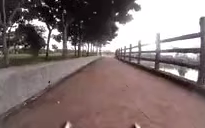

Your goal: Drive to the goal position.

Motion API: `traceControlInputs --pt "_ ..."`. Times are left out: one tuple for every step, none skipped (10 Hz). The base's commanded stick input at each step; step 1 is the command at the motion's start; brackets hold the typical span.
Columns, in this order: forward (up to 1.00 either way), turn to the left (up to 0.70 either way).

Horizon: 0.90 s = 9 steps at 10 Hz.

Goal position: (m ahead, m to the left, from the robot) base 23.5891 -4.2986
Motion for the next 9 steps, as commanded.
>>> traceControlInputs --pt "0.70 0.00" --pt "0.70 0.00" --pt "0.70 0.00" --pt "0.70 0.00" --pt "0.70 0.00" --pt "0.70 0.00" --pt "0.70 0.02" --pt "0.70 0.09" --pt "0.70 0.21"
